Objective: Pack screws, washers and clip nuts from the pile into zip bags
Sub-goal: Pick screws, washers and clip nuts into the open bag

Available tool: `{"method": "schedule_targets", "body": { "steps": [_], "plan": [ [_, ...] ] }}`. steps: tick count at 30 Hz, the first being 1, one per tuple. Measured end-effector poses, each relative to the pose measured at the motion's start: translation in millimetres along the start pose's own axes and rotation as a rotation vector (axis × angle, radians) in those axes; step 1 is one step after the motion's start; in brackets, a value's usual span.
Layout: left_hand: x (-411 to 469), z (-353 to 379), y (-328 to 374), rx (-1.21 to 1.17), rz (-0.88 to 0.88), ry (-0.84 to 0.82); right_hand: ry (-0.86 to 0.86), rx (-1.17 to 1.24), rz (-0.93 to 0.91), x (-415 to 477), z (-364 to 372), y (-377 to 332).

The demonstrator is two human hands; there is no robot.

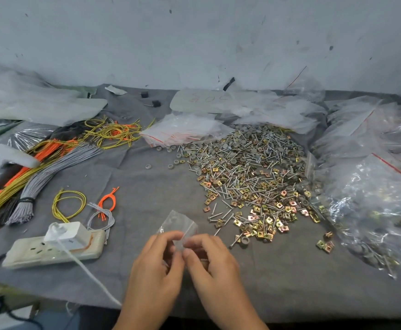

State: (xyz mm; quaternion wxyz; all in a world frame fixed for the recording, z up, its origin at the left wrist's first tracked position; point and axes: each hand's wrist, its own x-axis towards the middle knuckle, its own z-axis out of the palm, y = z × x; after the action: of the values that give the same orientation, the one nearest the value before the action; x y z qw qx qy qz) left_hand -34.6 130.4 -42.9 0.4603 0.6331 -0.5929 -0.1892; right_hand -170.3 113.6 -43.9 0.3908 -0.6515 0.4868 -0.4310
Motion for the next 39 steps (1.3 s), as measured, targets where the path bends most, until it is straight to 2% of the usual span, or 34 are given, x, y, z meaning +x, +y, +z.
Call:
{"method": "schedule_targets", "body": {
  "steps": [3, 5, 7, 9, 12, 15, 19, 22, 25, 28, 30, 37, 39],
  "plan": [
    [1.6, -1.0, -2.5, -0.053, -0.046, -0.009, -0.021, 0.040, -0.022, 0.9, 0.3, -2.8],
    [3.2, -1.9, -1.6, -0.044, -0.017, 0.054, -0.001, -0.129, -0.125, 0.0, -0.6, -1.7],
    [4.0, -2.4, 5.5, 0.018, 0.079, 0.151, -0.081, -0.353, -0.174, -1.6, 1.8, -3.4],
    [1.6, -1.1, 11.9, 0.072, 0.194, 0.196, -0.195, -0.457, -0.137, -0.3, 4.5, -1.8],
    [-2.0, 1.0, 9.6, 0.135, 0.346, 0.180, -0.249, -0.318, -0.023, 8.5, 4.6, -2.5],
    [2.6, -1.8, -1.3, 0.207, 0.408, 0.174, -0.259, -0.249, -0.037, 16.1, 4.4, -2.6],
    [15.4, -1.6, -18.4, 0.241, 0.382, 0.183, -0.365, -0.273, -0.110, 15.8, 4.2, 4.6],
    [22.9, 4.7, -30.9, 0.262, 0.332, 0.177, -0.262, -0.285, -0.135, 16.1, -11.4, 13.0],
    [30.1, 13.0, -39.5, 0.285, 0.233, 0.140, -0.126, -0.480, -0.125, 24.9, -34.1, 25.9],
    [36.4, 22.0, -44.4, 0.269, 0.139, 0.067, -0.187, -0.707, -0.107, 36.0, -44.4, 33.3],
    [40.5, 24.4, -43.7, 0.248, 0.104, 0.020, -0.218, -0.776, -0.129, 40.1, -42.7, 34.7],
    [45.6, 26.5, -36.9, 0.200, 0.077, -0.014, -0.175, -0.801, -0.197, 39.0, -34.0, 37.5],
    [46.1, 27.0, -37.1, 0.195, 0.045, -0.018, -0.125, -0.738, -0.187, 35.4, -33.1, 36.9]
  ]
}}
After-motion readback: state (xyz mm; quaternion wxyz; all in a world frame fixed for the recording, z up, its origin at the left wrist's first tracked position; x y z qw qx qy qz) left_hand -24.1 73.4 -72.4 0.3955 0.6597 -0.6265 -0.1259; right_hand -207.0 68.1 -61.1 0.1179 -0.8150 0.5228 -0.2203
